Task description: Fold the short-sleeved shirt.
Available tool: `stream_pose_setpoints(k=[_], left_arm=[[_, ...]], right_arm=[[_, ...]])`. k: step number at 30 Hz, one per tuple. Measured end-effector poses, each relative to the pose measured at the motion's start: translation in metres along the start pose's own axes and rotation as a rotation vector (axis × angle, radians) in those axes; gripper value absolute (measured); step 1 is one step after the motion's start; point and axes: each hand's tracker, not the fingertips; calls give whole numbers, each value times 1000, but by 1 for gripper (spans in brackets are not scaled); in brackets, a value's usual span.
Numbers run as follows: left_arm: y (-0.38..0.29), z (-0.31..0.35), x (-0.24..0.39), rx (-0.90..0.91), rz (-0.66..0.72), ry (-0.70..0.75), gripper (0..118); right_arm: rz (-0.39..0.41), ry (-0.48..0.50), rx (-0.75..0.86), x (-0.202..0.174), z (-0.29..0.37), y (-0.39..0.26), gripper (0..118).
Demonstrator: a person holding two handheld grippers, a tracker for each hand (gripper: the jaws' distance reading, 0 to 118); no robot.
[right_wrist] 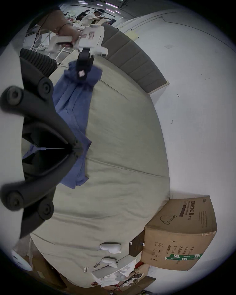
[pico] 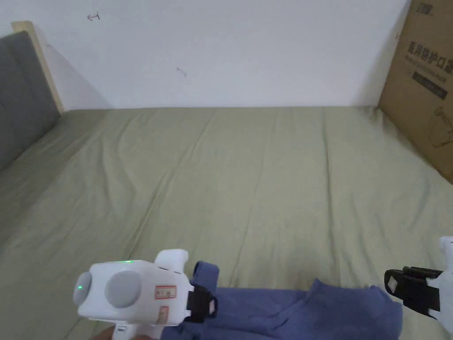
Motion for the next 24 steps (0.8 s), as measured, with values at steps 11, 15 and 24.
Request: stream_pose_setpoints(k=[11,15,24], left_arm=[[-2,-16,26,-26,-141,76,107],[-3,-2,14,26,-173,182,0],[-23,-95,22,-165,-58,40,0]], right_arm=[[23,17,17,8,14,-2,0],[-3,41,26,12,10,-3,0],[-8,25,-3,17,5,-5,0]])
